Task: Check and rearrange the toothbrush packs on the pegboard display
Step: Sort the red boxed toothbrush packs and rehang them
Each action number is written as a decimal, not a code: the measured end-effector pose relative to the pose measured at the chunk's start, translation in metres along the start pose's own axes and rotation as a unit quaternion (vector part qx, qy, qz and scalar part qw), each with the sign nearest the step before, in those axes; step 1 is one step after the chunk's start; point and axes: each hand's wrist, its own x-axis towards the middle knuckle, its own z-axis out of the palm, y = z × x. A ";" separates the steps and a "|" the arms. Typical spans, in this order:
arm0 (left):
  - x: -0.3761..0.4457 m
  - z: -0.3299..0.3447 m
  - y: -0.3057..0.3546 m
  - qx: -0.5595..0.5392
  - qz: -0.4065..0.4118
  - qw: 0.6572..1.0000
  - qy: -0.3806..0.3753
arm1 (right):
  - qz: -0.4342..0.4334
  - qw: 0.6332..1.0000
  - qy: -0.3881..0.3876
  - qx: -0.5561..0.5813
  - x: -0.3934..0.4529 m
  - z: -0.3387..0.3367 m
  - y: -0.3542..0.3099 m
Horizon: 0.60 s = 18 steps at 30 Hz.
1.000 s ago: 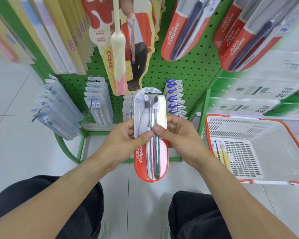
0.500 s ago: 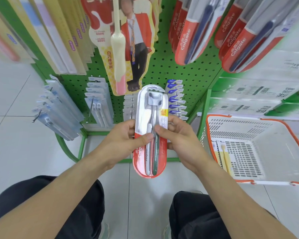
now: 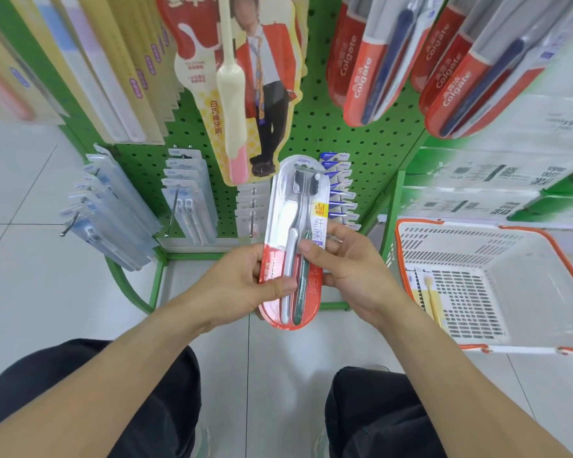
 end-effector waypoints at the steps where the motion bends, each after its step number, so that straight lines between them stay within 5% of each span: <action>1: 0.000 0.000 0.000 0.002 -0.006 1.000 -0.008 | -0.003 1.000 0.012 0.005 0.000 0.000 0.001; 5: 0.000 -0.004 0.004 0.038 -0.028 0.997 -0.064 | -0.006 0.999 0.046 0.015 0.000 0.000 0.004; 11: 0.004 -0.002 0.001 0.005 0.000 1.000 0.010 | -0.006 1.000 0.021 -0.007 -0.001 -0.004 0.001; 18: 0.003 -0.003 0.003 0.003 0.017 1.000 -0.003 | -0.018 0.999 0.052 -0.002 -0.001 -0.005 0.000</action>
